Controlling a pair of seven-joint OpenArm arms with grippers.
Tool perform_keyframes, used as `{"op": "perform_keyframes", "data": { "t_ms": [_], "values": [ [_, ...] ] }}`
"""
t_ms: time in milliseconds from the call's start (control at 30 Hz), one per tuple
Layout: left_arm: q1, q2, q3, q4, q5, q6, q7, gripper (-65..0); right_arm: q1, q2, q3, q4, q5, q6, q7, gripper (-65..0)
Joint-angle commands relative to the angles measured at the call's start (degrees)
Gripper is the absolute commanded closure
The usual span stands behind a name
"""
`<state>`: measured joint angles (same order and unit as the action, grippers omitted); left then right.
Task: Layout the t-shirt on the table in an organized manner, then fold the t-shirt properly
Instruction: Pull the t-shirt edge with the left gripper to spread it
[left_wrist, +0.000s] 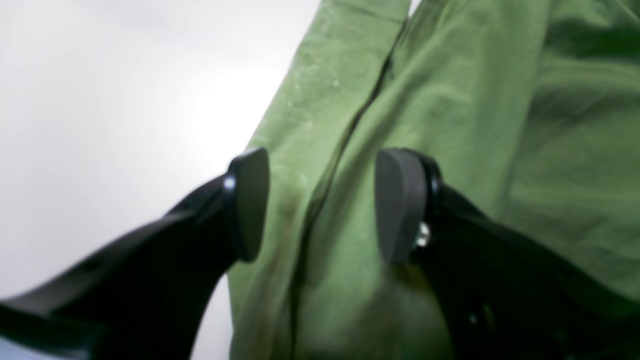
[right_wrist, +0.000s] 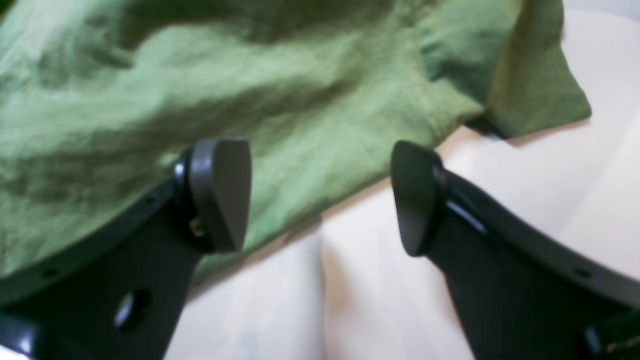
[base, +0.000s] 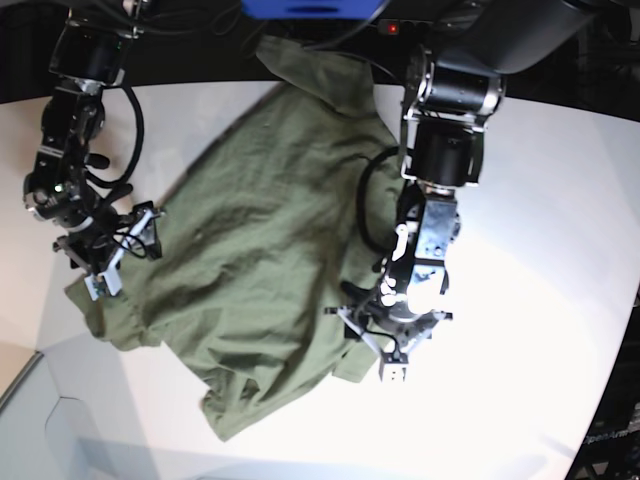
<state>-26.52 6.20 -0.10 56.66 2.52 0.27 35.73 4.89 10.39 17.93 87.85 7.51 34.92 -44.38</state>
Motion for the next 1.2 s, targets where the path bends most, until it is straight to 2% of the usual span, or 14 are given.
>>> {"op": "perform_keyframes", "data": {
  "t_ms": [0, 267, 333, 567, 700, 800, 933, 1167],
  "values": [
    [-1.92, 0.00, 0.05, 0.96, 0.07, 0.12, -1.22, -33.1, 1.05, 0.64, 0.13, 0.81, 0.54, -0.06, 1.26, -44.2],
    [0.19, -0.09, 0.05, 0.87, -0.11, 0.12, -1.31, -32.7, 1.40, 0.64, 0.13, 0.81, 0.54, -0.06, 1.26, -44.2],
    [0.72, -0.09, 0.14, 0.87, 0.07, 0.12, -1.31, -30.4, 1.40, 0.64, 0.13, 0.72, 0.54, -0.06, 1.44, -44.2],
    [0.90, -0.09, -0.12, 0.87, -0.28, 0.12, -1.31, -13.3, 1.40, 0.64, 0.13, 0.72, 0.54, -0.06, 1.44, -44.2],
    [1.60, -0.17, -0.12, 0.87, -0.19, 0.03, -1.22, 0.0, 1.31, 0.82, 0.13, 0.72, 0.54, -0.06, 1.52, -44.2],
    [2.04, -0.17, -0.12, 0.96, 0.07, 0.03, -1.22, -0.8, 1.31, 0.90, 0.13, 0.72, 0.54, -0.06, 1.52, -44.2],
    [2.13, -1.93, -0.56, 2.54, -0.55, 0.03, -1.22, -0.4, 1.31, 0.99, 0.13, 0.72, 0.54, -0.06, 1.52, -44.2],
    [5.82, -2.11, -14.28, 17.14, -3.45, -0.23, -0.60, -0.4, 1.40, 0.99, 0.13, 0.72, 0.54, -0.06, 1.52, -44.2]
  ]
}}
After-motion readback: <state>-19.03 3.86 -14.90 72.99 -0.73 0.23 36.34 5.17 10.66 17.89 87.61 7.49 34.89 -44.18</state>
